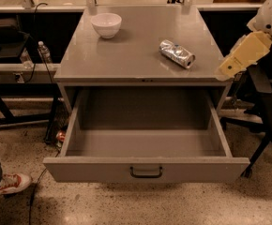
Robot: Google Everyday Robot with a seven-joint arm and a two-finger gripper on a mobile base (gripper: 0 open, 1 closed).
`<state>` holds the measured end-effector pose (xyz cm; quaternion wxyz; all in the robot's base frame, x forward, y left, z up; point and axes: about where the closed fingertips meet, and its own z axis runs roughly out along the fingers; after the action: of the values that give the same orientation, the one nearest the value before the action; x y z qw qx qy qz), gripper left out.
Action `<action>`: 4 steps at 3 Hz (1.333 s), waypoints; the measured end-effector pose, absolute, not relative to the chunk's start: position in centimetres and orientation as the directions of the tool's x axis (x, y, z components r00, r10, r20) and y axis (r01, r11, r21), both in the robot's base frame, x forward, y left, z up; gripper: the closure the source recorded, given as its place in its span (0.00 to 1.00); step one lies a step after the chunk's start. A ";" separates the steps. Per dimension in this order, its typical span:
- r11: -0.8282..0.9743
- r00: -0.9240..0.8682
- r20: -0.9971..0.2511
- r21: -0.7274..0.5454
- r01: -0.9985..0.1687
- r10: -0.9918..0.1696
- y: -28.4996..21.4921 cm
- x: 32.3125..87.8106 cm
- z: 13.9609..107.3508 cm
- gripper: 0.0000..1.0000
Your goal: Place redbull can into top drawer
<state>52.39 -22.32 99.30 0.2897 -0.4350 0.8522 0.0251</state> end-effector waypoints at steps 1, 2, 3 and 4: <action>0.620 -0.454 -0.516 -0.209 -0.756 -0.727 -22.3 52.4 99.3 0.00; 0.655 -0.475 -0.560 -0.169 -0.737 -0.679 -22.3 54.0 98.2 0.00; 0.730 -0.528 -0.633 -0.087 -0.678 -0.566 -23.5 57.6 96.1 0.00; 0.766 -0.540 -0.663 -0.080 -0.638 -0.519 -24.4 61.7 93.6 0.00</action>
Offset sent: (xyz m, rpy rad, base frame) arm 0.0446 -0.0045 -0.0284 0.1789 0.0007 -0.0913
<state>61.65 -24.40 93.65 0.3470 -0.3314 0.8732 0.0859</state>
